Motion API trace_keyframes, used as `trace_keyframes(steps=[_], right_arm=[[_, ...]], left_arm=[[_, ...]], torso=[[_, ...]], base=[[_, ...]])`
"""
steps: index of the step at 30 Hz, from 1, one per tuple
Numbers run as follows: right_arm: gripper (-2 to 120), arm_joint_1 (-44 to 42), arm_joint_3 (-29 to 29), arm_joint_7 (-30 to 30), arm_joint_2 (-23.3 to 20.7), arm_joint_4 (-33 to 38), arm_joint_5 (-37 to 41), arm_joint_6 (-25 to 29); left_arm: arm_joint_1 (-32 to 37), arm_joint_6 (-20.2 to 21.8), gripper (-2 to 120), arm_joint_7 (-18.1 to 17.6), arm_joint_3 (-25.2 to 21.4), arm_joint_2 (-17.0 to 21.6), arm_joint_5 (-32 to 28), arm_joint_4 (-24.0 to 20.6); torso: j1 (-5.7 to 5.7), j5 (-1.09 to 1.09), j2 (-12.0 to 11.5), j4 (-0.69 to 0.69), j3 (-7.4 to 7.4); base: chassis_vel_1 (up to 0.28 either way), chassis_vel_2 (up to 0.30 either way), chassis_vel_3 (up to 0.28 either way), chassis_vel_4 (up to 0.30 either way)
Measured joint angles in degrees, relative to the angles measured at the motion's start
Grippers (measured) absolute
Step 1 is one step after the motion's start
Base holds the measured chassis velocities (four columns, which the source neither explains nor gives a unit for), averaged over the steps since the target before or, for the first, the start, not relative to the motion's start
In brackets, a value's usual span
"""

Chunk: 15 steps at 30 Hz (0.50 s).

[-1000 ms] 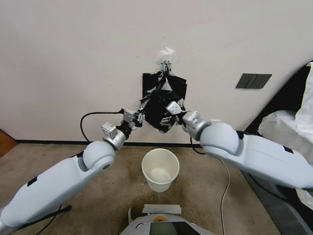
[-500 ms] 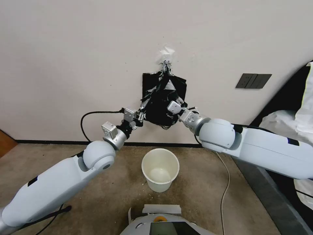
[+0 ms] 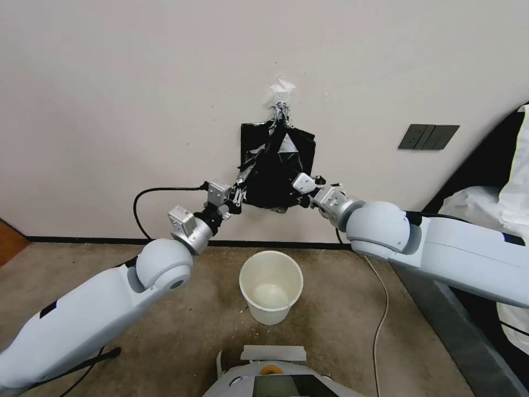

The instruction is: Place a trash bag onto the trash bin.

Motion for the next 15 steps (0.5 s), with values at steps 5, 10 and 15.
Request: trace_keyframes(steps=[5, 10, 15], right_arm=[[0, -24.3, 22.3, -3.1, -0.9, 3.7, 2.0, 10.0], [0, -38.2, 32.2, -5.5, 0.2, 5.9, 0.6, 15.2], [0, -48.4, 35.9, -6.9, 3.7, 7.6, -2.4, 18.7]], left_arm=[[6.8, -0.6, 0, 0.5, -3.7, 0.2, 2.3, -1.5], [10.1, -0.7, 0, 0.5, -4.5, -0.4, 3.8, -2.4], [12.5, -0.7, 0, 0.3, -5.2, -0.7, 5.0, -3.1]], torso=[[0.0, 0.0, 0.0, -0.02, -0.01], [0.0, -0.02, 0.0, -0.03, -0.01], [0.0, -0.02, 0.0, -0.02, -0.01]], base=[[0.0, 0.0, 0.0, 0.0], [0.0, 0.0, 0.0, 0.0], [0.0, 0.0, 0.0, 0.0]])
